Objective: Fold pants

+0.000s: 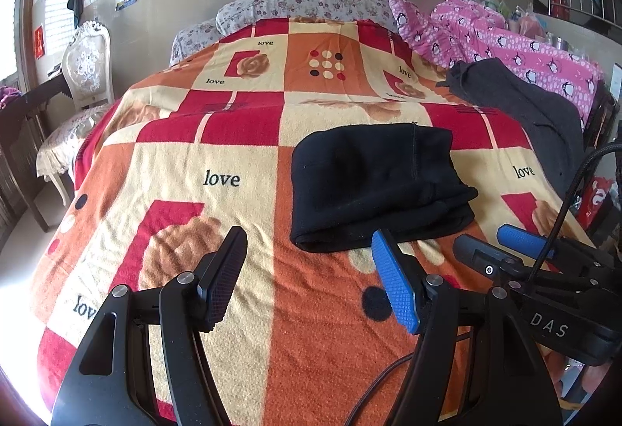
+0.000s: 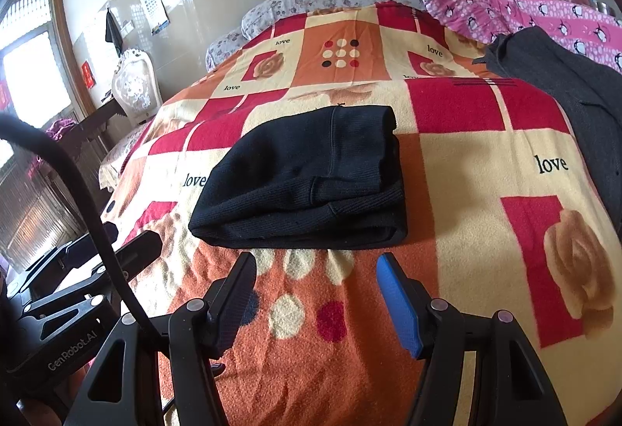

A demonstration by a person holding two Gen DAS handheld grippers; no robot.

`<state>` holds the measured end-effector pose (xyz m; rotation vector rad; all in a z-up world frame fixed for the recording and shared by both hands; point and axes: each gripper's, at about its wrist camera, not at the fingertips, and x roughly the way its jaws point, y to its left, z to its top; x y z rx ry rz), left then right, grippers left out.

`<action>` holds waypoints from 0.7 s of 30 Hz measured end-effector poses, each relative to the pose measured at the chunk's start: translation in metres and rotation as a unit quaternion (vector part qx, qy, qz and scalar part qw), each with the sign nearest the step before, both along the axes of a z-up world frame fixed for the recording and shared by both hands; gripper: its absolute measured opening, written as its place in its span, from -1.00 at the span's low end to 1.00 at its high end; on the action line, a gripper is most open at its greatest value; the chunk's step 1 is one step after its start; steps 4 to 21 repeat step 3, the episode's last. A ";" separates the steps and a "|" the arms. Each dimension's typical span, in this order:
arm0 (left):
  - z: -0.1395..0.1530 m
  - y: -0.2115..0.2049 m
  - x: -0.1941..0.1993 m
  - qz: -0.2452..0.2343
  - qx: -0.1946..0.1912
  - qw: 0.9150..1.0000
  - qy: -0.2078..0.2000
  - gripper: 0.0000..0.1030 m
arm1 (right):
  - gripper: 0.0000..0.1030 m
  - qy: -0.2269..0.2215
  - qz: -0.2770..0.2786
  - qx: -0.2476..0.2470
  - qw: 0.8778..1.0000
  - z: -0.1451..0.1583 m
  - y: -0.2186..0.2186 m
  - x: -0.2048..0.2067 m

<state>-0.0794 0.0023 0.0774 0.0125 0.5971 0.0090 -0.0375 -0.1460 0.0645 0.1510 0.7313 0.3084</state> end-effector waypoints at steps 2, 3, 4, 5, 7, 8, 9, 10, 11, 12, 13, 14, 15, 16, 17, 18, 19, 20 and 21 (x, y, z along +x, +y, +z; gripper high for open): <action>0.002 -0.002 -0.001 -0.003 0.004 1.000 -0.004 0.32 | 0.21 0.000 0.000 0.000 1.000 0.000 0.000 0.000; 0.002 -0.003 0.000 -0.007 0.004 1.000 -0.002 0.32 | 0.21 0.001 0.001 -0.001 1.000 0.000 -0.001 0.000; 0.002 -0.003 0.000 -0.007 0.004 1.000 -0.002 0.32 | 0.21 0.001 0.001 -0.001 1.000 0.000 -0.001 0.000; 0.002 -0.003 0.000 -0.007 0.004 1.000 -0.002 0.32 | 0.21 0.001 0.001 -0.001 1.000 0.000 -0.001 0.000; 0.002 -0.003 0.000 -0.007 0.004 1.000 -0.002 0.32 | 0.21 0.001 0.001 -0.001 1.000 0.000 -0.001 0.000; 0.002 -0.003 0.000 -0.007 0.004 1.000 -0.002 0.32 | 0.21 0.001 0.001 -0.001 1.000 0.000 -0.001 0.000; 0.002 -0.003 0.000 -0.007 0.004 1.000 -0.002 0.32 | 0.21 0.001 0.001 -0.001 1.000 0.000 -0.001 0.000; 0.002 -0.003 0.000 -0.007 0.004 1.000 -0.002 0.32 | 0.21 0.001 0.001 -0.001 1.000 0.000 -0.001 0.000; 0.002 -0.003 0.000 -0.007 0.004 1.000 -0.002 0.32 | 0.21 0.001 0.001 -0.001 1.000 0.000 -0.001 0.000; 0.002 -0.003 0.000 -0.007 0.004 1.000 -0.002 0.32 | 0.21 0.001 0.001 -0.001 1.000 0.000 -0.001 0.000; 0.002 -0.003 0.000 -0.007 0.004 1.000 -0.002 0.32 | 0.21 0.001 0.001 -0.001 1.000 0.000 -0.001 0.000; 0.002 -0.003 0.000 -0.007 0.004 1.000 -0.002 0.32 | 0.21 0.001 0.001 -0.001 1.000 0.000 -0.001 0.000; 0.002 -0.003 0.000 -0.007 0.004 1.000 -0.002 0.32 | 0.21 0.001 0.001 -0.001 1.000 0.000 -0.001 0.000; 0.002 -0.003 0.000 -0.007 0.004 1.000 -0.002 0.32 | 0.21 0.001 0.001 -0.001 1.000 0.000 -0.001 0.000; 0.002 -0.003 0.000 -0.007 0.004 1.000 -0.002 0.32 | 0.21 0.001 0.001 -0.001 1.000 0.000 -0.001 0.000; 0.002 -0.003 0.000 -0.007 0.004 1.000 -0.002 0.32 | 0.21 0.001 0.001 -0.001 1.000 0.000 -0.001 0.000; 0.002 -0.003 0.000 -0.007 0.004 1.000 -0.002 0.32 | 0.21 0.001 0.001 -0.001 1.000 0.000 -0.001 0.000; 0.002 -0.003 0.000 -0.007 0.004 1.000 -0.002 0.32 | 0.21 0.001 0.001 -0.001 1.000 0.000 -0.001 0.000; 0.002 -0.003 0.000 -0.007 0.004 1.000 -0.002 0.32 | 0.21 0.001 0.001 -0.001 1.000 0.000 -0.001 0.000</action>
